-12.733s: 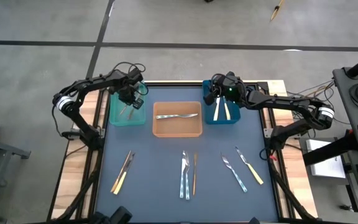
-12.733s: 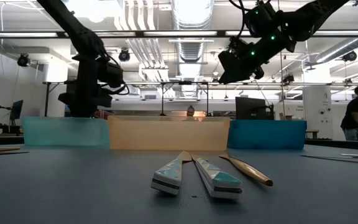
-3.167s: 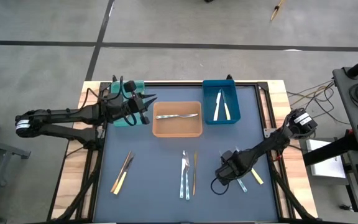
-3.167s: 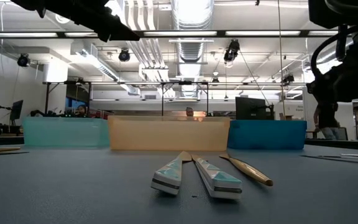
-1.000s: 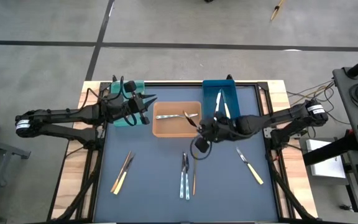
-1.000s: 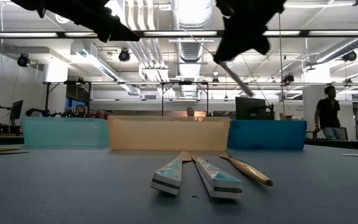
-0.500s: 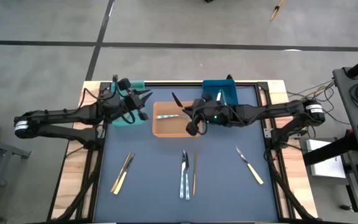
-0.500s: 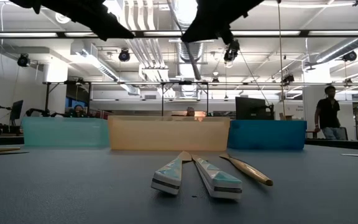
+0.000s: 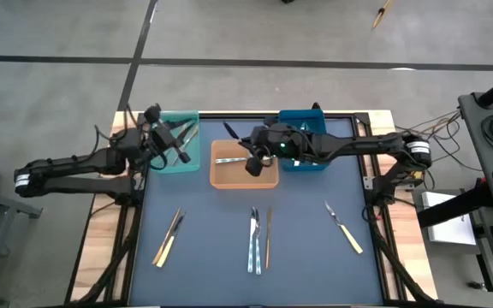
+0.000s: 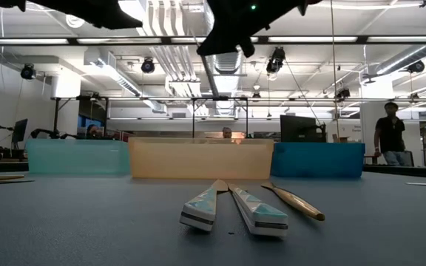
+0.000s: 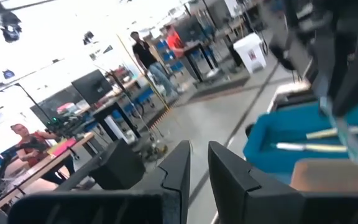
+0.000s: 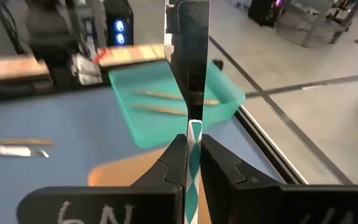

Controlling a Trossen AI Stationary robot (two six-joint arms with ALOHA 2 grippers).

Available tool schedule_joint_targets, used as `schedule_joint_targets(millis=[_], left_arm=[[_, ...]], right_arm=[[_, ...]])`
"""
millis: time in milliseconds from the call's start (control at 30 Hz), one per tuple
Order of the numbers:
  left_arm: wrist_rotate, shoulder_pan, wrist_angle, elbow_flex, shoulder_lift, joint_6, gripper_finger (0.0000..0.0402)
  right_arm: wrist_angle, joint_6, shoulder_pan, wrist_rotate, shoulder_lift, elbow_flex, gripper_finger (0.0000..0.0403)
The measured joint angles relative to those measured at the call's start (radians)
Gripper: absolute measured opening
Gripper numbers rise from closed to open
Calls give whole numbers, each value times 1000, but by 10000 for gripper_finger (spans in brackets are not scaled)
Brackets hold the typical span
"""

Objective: Sort silverware by color (type)
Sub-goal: Put the white knife in the orange bin

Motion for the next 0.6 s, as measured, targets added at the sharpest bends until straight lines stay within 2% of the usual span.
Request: schedule_joint_targets(millis=[300, 467, 600], left_arm=[[-14, 0, 3, -18, -85, -19, 40], [-80, 0, 0, -29, -121, -29, 40], [-80, 0, 2, -39, -147, -28, 40]], right_arm=[[-270, -67, -26, -24, 169, 234, 18], [-409, -76, -37, -26, 229, 310, 18], [-511, -79, -43, -26, 263, 349, 18]])
